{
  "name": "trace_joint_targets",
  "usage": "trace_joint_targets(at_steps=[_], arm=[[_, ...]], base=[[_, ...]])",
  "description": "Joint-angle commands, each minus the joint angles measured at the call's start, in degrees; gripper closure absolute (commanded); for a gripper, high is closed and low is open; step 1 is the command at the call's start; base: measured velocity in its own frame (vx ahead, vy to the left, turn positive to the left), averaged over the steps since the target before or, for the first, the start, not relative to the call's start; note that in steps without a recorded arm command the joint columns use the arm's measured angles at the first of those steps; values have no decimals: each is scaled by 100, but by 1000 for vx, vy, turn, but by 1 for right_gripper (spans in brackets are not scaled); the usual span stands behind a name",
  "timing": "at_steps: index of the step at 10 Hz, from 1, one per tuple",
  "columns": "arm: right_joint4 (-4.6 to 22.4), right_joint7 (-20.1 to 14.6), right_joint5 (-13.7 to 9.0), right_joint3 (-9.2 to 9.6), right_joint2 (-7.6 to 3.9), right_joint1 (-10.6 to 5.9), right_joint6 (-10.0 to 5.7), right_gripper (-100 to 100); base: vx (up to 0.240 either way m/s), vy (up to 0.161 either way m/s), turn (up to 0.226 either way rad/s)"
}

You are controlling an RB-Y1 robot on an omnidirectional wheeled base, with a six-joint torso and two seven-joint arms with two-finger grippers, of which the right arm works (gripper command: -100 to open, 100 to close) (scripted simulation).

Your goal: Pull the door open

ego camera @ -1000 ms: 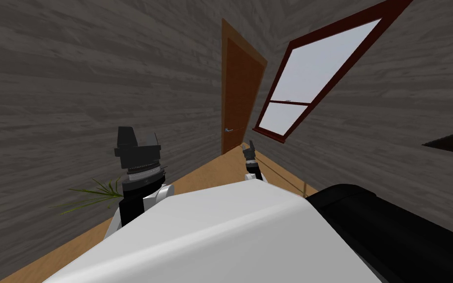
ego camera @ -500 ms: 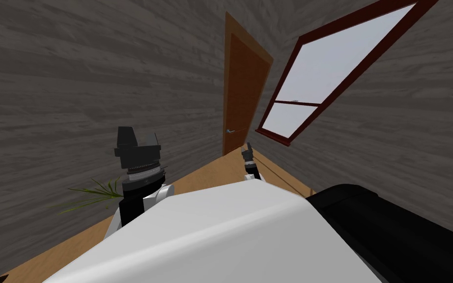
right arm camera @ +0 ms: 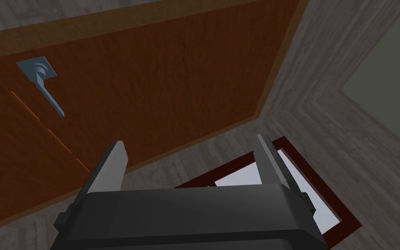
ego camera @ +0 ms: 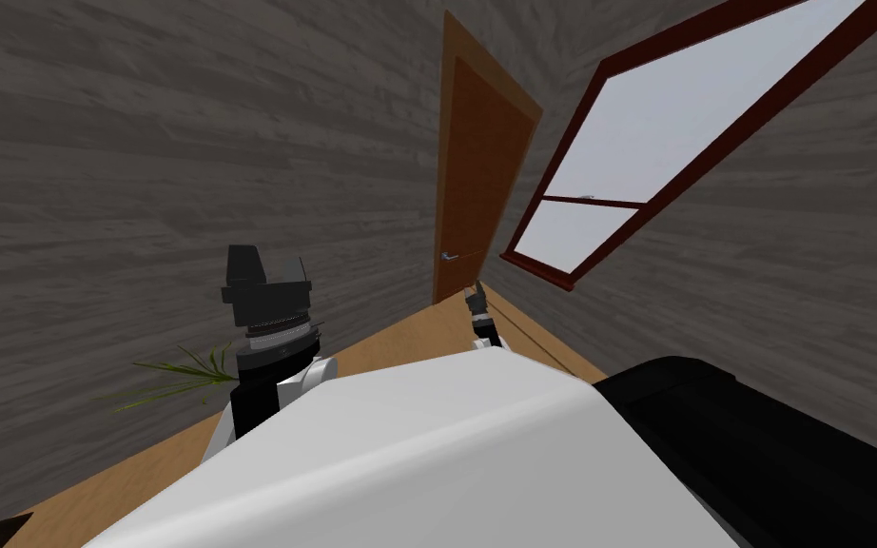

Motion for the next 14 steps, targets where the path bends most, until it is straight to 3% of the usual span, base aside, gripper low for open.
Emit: trace_joint_targets(at_steps=[1,14], arm=[[211,-14,-41,24,-60,-73,-52,-100],[1972,-92,-349,261,-475,-636,-518,-100]], base=[[88,-59,93],[82,-62,93]])
